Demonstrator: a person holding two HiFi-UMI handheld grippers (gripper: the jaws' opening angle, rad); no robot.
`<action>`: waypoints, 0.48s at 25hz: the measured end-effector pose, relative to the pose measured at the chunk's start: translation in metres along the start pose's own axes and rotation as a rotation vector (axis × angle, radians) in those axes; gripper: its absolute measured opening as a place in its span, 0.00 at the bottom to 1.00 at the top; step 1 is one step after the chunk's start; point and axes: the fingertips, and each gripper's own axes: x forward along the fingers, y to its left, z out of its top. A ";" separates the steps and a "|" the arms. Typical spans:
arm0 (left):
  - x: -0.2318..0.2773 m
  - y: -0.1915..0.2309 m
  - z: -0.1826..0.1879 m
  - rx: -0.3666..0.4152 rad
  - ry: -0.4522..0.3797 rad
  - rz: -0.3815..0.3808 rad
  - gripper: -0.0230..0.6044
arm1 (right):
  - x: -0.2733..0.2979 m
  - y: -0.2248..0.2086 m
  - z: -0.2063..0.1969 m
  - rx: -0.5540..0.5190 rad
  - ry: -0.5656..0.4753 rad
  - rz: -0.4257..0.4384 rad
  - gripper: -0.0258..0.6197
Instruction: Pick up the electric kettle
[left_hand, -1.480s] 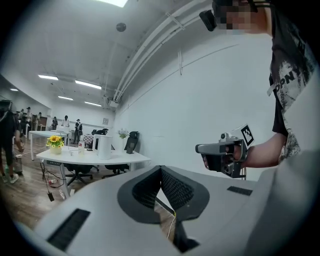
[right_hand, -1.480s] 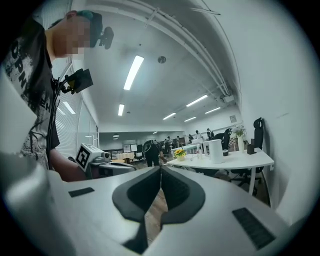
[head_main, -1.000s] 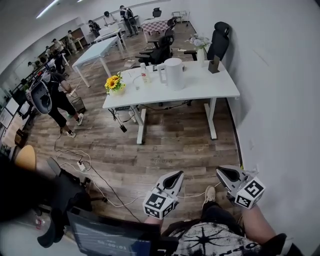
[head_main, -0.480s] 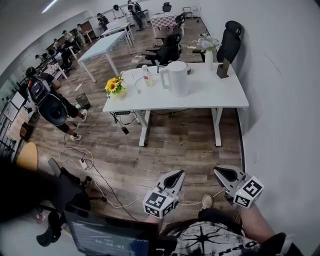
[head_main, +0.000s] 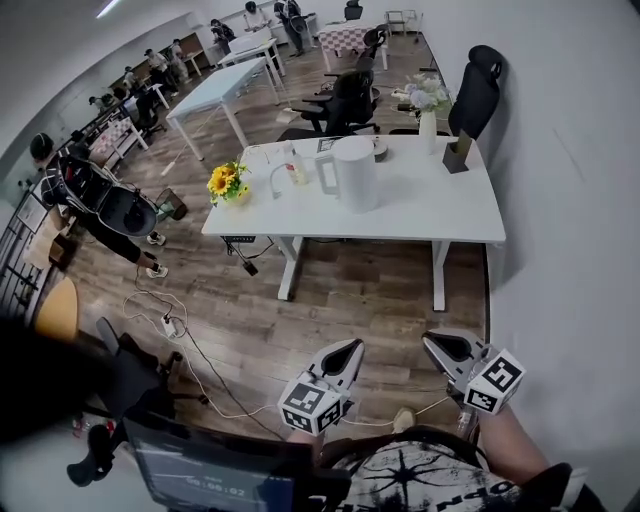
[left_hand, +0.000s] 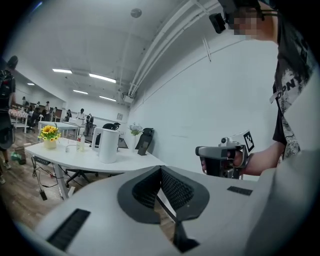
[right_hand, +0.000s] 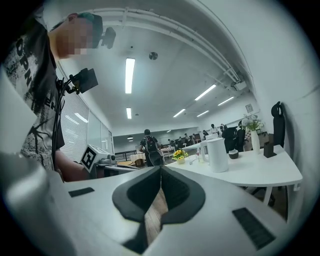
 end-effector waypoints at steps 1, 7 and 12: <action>0.007 0.001 0.002 -0.005 -0.002 0.007 0.05 | 0.000 -0.007 0.000 0.001 0.001 0.007 0.08; 0.040 0.006 0.009 0.003 0.003 0.047 0.05 | -0.001 -0.041 0.003 0.007 0.001 0.046 0.08; 0.052 0.007 0.009 0.000 0.003 0.077 0.05 | -0.001 -0.058 0.000 0.025 -0.001 0.068 0.08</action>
